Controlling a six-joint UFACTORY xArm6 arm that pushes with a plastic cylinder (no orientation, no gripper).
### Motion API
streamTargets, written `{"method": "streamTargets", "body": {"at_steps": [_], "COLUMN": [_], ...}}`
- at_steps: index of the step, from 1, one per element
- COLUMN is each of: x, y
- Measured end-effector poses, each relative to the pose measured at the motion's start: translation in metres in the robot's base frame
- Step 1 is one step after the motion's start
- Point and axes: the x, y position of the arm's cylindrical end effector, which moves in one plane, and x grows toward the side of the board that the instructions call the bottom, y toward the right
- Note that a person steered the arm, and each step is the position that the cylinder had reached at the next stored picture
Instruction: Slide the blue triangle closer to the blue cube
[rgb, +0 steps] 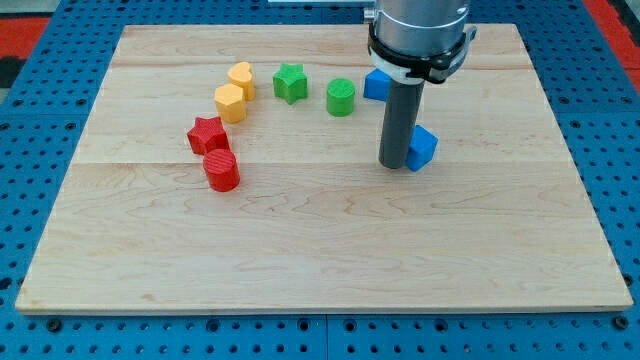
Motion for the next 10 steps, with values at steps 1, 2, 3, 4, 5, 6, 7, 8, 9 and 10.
{"method": "streamTargets", "body": {"at_steps": [1, 2, 3, 4, 5, 6, 7, 8, 9, 10], "x": [-0.002, -0.003, -0.030, -0.063, -0.091, -0.119, -0.181, -0.194, -0.166, -0.145], "y": [-0.043, -0.023, 0.001, -0.013, 0.026, 0.106, 0.080, 0.012, -0.006, -0.016]}}
